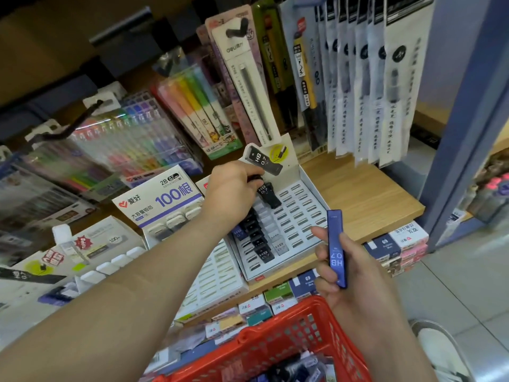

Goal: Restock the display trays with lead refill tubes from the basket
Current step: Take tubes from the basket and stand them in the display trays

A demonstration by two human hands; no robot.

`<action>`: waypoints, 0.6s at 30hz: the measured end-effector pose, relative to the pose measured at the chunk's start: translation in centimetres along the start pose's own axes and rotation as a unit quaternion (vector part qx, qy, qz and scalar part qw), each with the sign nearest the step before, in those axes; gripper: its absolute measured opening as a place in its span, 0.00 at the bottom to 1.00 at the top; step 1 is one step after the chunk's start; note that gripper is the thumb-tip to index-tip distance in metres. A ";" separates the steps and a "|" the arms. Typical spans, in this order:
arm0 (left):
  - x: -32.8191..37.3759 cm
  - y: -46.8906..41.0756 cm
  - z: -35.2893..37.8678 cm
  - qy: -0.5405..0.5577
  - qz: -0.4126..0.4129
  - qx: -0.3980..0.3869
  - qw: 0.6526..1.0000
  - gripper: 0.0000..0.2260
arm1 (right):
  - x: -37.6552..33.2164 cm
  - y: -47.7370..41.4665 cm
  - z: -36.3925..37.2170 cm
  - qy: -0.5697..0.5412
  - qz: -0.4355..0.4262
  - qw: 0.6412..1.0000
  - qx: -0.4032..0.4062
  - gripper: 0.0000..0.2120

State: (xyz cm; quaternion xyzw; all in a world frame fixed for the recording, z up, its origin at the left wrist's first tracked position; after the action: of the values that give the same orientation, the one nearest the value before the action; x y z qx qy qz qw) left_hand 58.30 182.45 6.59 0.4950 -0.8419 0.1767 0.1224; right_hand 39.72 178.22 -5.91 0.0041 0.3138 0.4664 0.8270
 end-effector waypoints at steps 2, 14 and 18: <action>0.4 0.1 -0.1 -0.021 0.019 0.003 1.000 0.11 | 0.0 0.0 0.1 0.005 0.000 1.000 0.001 0.17; 0.1 -0.6 0.1 -0.003 -0.011 -0.042 0.999 0.10 | -0.3 0.2 -0.4 0.061 -0.045 0.996 0.036 0.16; 0.3 0.9 -3.7 0.089 -0.008 0.024 0.996 0.08 | -1.3 0.4 0.2 0.096 -0.088 0.990 0.045 0.15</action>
State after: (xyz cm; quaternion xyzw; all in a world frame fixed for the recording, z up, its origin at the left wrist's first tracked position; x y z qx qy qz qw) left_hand 57.50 184.21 9.91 0.4872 -0.8191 0.2387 0.1861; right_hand 39.03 177.46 -4.98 -0.0314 0.4114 0.3756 0.8299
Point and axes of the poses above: each hand's wrist, its own y-axis away from the middle knuckle, its own z-axis out of the palm, x = y × z, the point moved 7 cm from there along -y, towards the middle knuckle, and after that the axes turned 13 degrees about -z, right-handed, at the moved point
